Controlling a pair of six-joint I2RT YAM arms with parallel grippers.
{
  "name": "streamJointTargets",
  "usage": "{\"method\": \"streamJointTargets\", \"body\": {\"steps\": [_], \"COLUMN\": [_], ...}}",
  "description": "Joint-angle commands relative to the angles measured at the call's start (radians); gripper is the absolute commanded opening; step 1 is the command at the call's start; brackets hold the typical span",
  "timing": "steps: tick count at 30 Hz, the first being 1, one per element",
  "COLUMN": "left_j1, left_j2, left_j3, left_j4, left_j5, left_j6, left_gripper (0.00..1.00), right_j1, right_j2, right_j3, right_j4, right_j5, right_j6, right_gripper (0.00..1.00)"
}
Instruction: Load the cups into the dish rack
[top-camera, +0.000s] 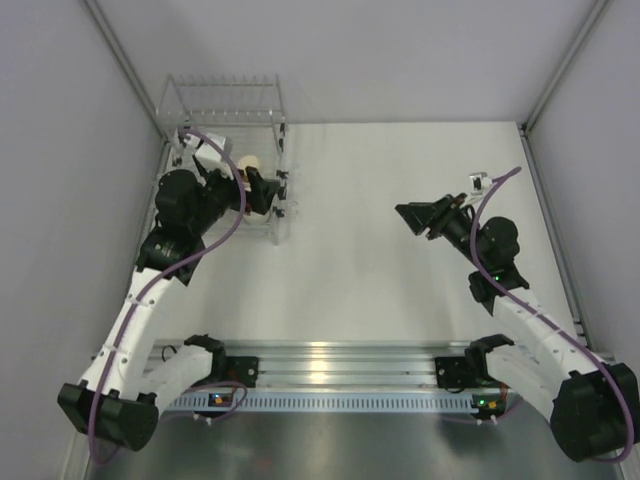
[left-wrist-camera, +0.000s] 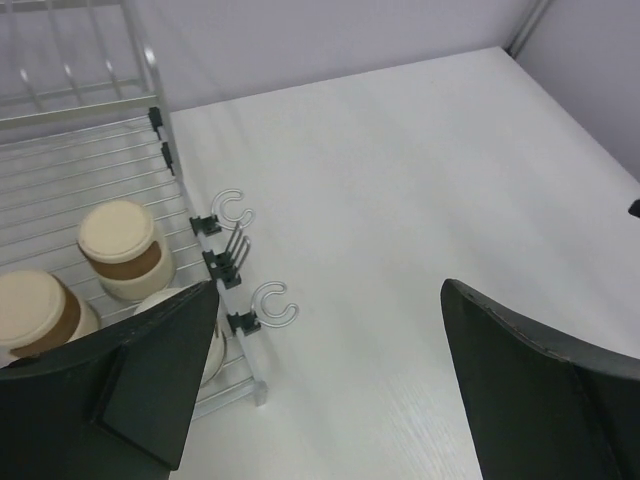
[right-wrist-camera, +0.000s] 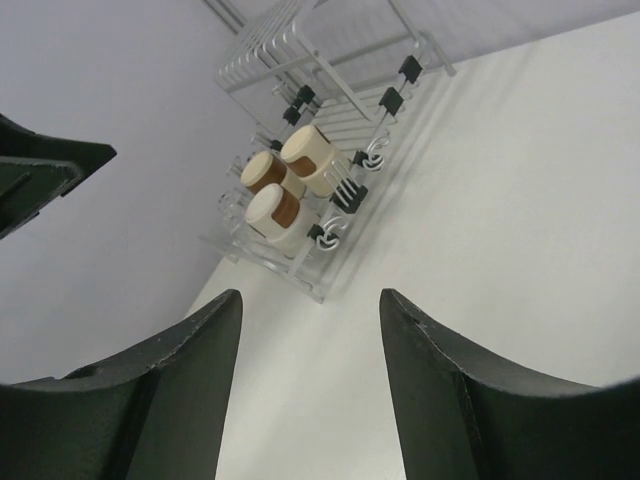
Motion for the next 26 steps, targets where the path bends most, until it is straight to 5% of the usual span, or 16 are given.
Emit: {"method": "streamJointTargets", "body": {"steps": [1,26], "left_j1": [0.002,0.002], "left_j2": [-0.027,-0.042], "left_j3": [-0.081,-0.105], "left_j4": [0.167,0.185], "left_j5": [0.168,0.186], "left_j6": [0.002,-0.012], "left_gripper": [0.98,0.98], "right_j1": [-0.016,-0.016], "right_j2": [-0.055,-0.106], "right_j3": [0.06,0.073], "right_j4": [-0.065,-0.146], "right_j5": [0.054,0.111], "right_j6": [-0.058,-0.108], "right_gripper": [0.59,0.56]}}
